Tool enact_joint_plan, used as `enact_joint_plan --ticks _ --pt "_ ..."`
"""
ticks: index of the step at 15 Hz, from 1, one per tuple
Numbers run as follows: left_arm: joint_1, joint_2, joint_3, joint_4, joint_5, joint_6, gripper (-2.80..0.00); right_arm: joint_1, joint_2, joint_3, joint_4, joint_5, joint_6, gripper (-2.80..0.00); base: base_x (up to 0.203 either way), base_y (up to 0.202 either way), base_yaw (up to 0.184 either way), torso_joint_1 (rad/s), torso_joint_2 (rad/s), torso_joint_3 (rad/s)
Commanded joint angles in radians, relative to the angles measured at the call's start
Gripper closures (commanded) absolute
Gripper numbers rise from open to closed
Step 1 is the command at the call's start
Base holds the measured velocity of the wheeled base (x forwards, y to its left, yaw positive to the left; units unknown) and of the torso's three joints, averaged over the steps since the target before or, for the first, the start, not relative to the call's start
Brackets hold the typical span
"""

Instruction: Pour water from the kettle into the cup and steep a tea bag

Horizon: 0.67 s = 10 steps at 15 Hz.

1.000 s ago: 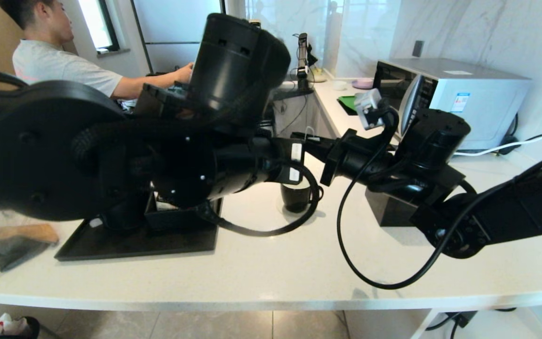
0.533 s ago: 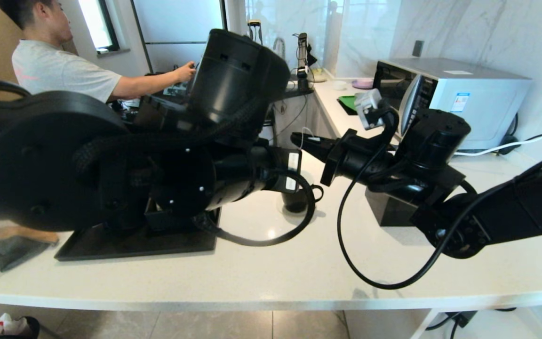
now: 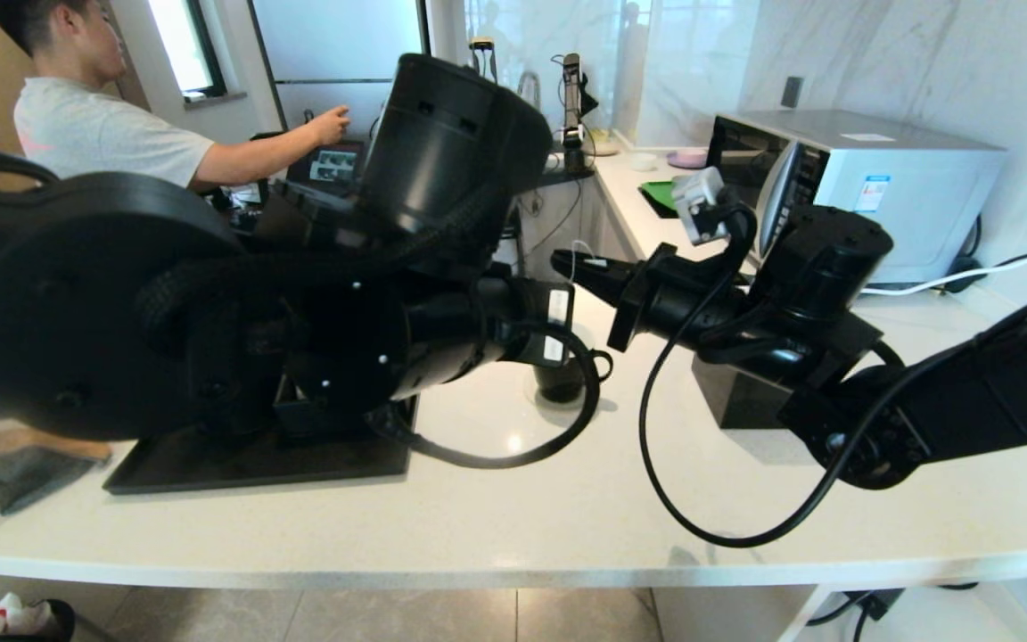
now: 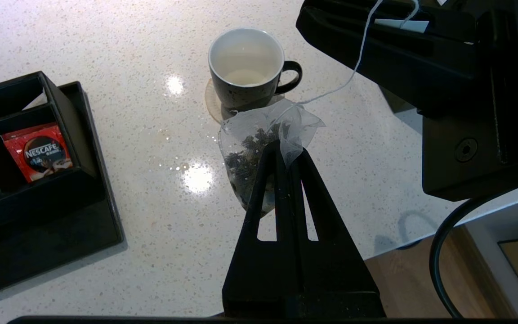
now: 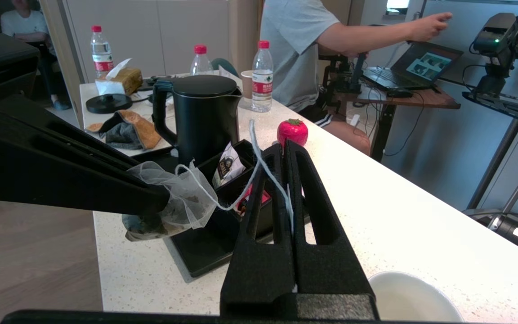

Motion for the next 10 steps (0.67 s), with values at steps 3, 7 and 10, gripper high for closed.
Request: enact_joint_plan --ticks 3,7,10 --pt "0.000 -0.001 0.000 0.001 0.004 -0.003 -2.80 0.000 -0.001 0.003 -0.007 0.003 0.000 0.00 0.000 0.000 0.000 0.000 0.00 0.000" --pt "0.000 0.001 0.002 0.001 0.025 -0.003 -2.80 0.000 -0.002 0.004 -0.007 0.003 0.000 0.00 0.000 0.000 0.000 0.000 0.00 0.000" --pt "0.001 0.001 0.017 0.001 0.034 -0.002 -2.80 -0.002 -0.010 0.003 -0.002 0.003 0.000 0.00 0.000 0.000 0.000 0.000 0.00 0.000"
